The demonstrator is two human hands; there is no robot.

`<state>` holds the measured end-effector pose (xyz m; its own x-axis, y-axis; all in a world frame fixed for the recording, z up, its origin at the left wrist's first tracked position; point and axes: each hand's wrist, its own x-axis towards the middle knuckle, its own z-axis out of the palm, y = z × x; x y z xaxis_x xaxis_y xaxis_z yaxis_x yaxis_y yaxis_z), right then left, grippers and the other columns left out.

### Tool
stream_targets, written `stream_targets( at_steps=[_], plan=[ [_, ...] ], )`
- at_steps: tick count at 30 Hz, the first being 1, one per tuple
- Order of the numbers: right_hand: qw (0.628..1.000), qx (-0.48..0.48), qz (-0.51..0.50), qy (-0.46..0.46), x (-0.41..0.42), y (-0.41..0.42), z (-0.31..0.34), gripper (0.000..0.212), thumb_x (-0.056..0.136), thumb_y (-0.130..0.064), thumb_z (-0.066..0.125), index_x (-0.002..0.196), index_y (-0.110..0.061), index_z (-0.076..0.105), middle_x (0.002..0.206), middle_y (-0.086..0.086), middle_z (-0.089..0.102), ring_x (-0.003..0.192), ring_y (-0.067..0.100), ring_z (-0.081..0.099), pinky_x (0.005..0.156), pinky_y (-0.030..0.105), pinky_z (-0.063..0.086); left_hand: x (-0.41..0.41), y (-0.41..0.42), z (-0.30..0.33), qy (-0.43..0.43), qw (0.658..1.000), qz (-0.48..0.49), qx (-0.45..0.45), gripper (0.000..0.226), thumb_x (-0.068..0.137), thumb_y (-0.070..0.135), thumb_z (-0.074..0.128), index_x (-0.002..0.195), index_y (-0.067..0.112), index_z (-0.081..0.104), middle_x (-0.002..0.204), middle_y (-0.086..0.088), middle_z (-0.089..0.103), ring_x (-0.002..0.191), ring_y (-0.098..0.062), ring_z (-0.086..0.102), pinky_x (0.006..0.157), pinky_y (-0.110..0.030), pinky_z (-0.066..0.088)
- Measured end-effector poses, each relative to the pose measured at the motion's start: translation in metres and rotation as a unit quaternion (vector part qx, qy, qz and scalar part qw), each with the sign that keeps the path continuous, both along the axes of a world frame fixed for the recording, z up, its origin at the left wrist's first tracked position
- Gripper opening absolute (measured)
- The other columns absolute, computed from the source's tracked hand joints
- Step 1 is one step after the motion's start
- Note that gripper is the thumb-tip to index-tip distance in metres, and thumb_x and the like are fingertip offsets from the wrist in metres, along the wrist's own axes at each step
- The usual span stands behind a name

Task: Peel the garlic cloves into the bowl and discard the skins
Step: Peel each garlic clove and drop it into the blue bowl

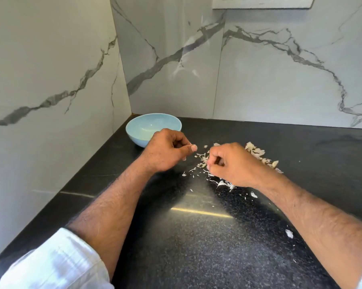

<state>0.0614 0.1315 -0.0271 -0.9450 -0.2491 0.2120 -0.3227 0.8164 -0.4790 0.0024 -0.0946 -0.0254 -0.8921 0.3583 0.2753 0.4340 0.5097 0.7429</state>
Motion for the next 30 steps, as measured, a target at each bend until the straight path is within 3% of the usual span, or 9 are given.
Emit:
stream_targets(
  at_steps=[5,7,10,15,17,19,21,25,30],
  plan=[
    [0.992,-0.087,-0.006,0.096,-0.004,0.002,0.01,0.01,0.091,-0.014,0.074,0.083,-0.019,0.073,0.079,-0.01,0.072,0.064,0.004,0.064,0.055,0.024,0.054,-0.002,0.003,-0.001,-0.001,1.0,0.0,-0.03,0.022,0.093,0.043,0.081,0.085,0.023,0.078,0.068,0.004,0.076,0.069,-0.02,0.072,0.075,-0.043,0.062],
    [0.999,-0.011,0.02,0.028,-0.001,-0.003,-0.004,0.015,0.091,-0.013,0.072,0.078,-0.021,0.069,0.073,-0.008,0.069,0.06,0.004,0.061,0.056,0.034,0.052,-0.002,0.003,-0.001,-0.001,0.999,0.0,-0.033,0.022,0.093,0.043,0.081,0.085,0.023,0.078,0.068,0.003,0.075,0.067,-0.017,0.072,0.075,-0.041,0.061],
    [0.999,0.041,0.019,0.017,-0.001,-0.001,-0.009,0.016,0.092,-0.014,0.071,0.079,-0.023,0.07,0.075,-0.013,0.065,0.062,0.0,0.059,0.057,0.027,0.044,0.0,0.003,0.0,-0.002,1.0,0.002,-0.028,0.021,0.093,0.042,0.081,0.086,0.022,0.078,0.068,0.003,0.076,0.063,-0.014,0.069,0.07,-0.035,0.057],
    [0.979,-0.166,-0.033,0.114,0.001,0.003,0.012,0.008,0.095,-0.019,0.076,0.089,-0.023,0.073,0.08,-0.007,0.074,0.062,0.018,0.065,0.055,0.034,0.053,0.001,0.004,0.002,-0.012,1.0,0.002,-0.024,0.019,0.094,0.041,0.081,0.088,0.023,0.078,0.071,0.004,0.076,0.064,-0.008,0.067,0.069,-0.032,0.057],
    [0.957,-0.285,-0.032,0.046,0.003,0.003,0.011,0.003,0.094,-0.013,0.078,0.095,-0.016,0.076,0.082,0.003,0.076,0.064,0.019,0.066,0.06,0.031,0.056,0.002,0.008,0.002,-0.025,1.0,-0.01,0.004,0.014,0.093,0.036,0.083,0.089,0.023,0.079,0.075,0.003,0.078,0.069,-0.013,0.07,0.071,-0.033,0.059],
    [0.894,-0.444,-0.017,-0.055,0.004,0.004,0.01,0.013,0.092,-0.004,0.076,0.105,-0.004,0.076,0.09,0.018,0.077,0.075,0.022,0.069,0.069,0.031,0.058,0.004,0.013,0.002,-0.044,0.997,-0.026,0.059,0.01,0.092,0.03,0.085,0.091,0.021,0.081,0.079,0.0,0.078,0.067,-0.015,0.066,0.065,-0.031,0.055],
    [0.847,-0.522,-0.007,-0.103,0.006,0.008,0.009,0.022,0.088,-0.001,0.074,0.11,0.003,0.074,0.098,0.025,0.076,0.083,0.025,0.071,0.073,0.031,0.06,0.008,0.019,0.001,-0.05,0.992,-0.045,0.104,0.006,0.092,0.025,0.085,0.093,0.02,0.081,0.081,-0.004,0.078,0.065,-0.015,0.059,0.061,-0.031,0.051],
    [0.841,-0.53,0.0,-0.104,0.008,0.013,0.008,0.032,0.08,-0.01,0.079,0.109,0.002,0.075,0.1,0.03,0.075,0.083,0.027,0.071,0.073,0.031,0.061,0.014,0.026,0.004,-0.054,0.983,-0.086,0.154,0.007,0.094,0.021,0.083,0.097,0.016,0.082,0.089,-0.01,0.079,0.069,-0.023,0.059,0.062,-0.034,0.051],
    [0.86,-0.503,-0.027,-0.081,0.006,0.014,0.003,0.024,0.083,-0.01,0.081,0.105,-0.002,0.078,0.089,0.02,0.075,0.076,0.022,0.068,0.07,0.031,0.059,0.017,0.03,0.004,-0.056,0.982,-0.106,0.147,0.009,0.094,0.02,0.082,0.099,0.012,0.081,0.088,-0.007,0.08,0.065,-0.019,0.06,0.061,-0.03,0.052]
  ],
)
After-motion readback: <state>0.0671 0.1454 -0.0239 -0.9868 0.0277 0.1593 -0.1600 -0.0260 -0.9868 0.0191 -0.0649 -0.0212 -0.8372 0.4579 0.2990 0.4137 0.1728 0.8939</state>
